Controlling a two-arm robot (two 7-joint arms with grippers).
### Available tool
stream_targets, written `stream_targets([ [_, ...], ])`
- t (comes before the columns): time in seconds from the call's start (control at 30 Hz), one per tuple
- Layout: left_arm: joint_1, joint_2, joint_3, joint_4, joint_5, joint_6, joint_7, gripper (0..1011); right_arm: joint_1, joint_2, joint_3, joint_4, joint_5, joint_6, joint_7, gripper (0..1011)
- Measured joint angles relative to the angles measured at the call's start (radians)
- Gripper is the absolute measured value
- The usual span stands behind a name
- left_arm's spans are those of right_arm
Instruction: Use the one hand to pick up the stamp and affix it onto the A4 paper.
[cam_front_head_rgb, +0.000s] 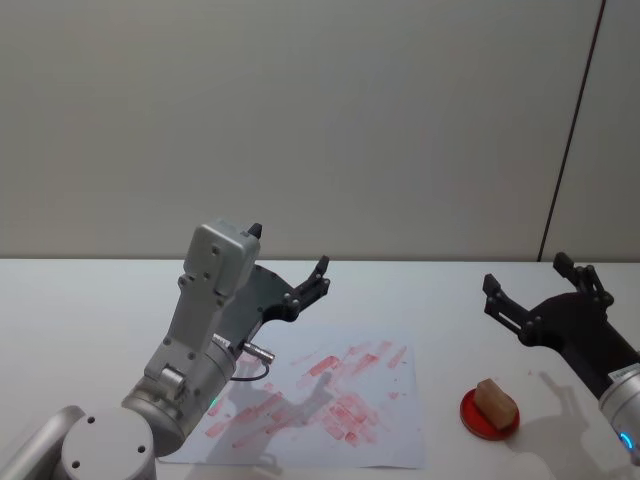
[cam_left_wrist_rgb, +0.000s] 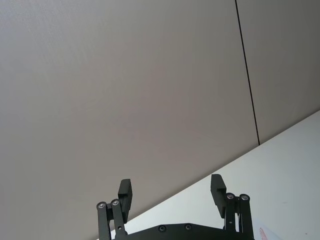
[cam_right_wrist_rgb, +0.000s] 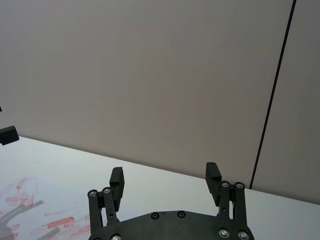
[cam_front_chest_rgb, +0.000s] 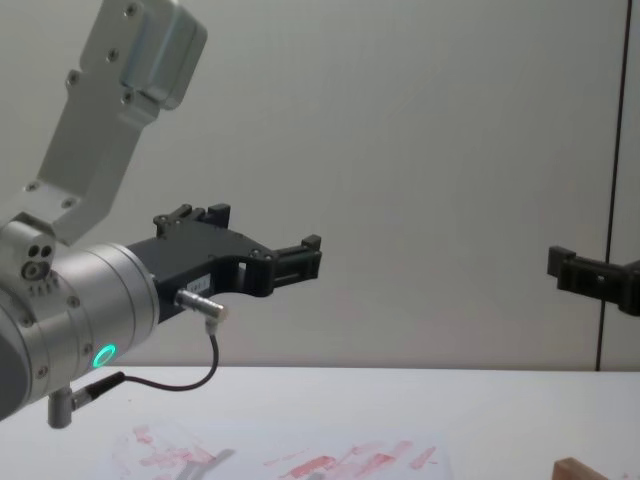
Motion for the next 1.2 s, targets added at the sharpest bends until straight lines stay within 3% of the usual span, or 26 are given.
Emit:
stream_targets([
  [0.2, 0.000, 0.000, 0.000, 0.000, 0.000, 0.000, 0.000, 1003, -0.011, 0.009, 0.002, -0.007, -0.006, 0.000, 0.000, 1001],
  [0.73, 0.000, 0.000, 0.000, 0.000, 0.000, 0.000, 0.000, 1002, -0.177, 0.113, 0.011, -0.100, -0.057, 0.058, -0.011, 1001],
  [0.9, 0.000, 0.000, 0.000, 0.000, 0.000, 0.000, 0.000, 1002, -0.189, 0.115, 0.007, -0.090, -0.078, 0.083, -0.014, 1001],
  [1.2, 0.000, 0.000, 0.000, 0.000, 0.000, 0.000, 0.000, 1003, -0.169, 0.083, -0.013, -0.033, -0.131, 0.126, -0.003, 1001],
])
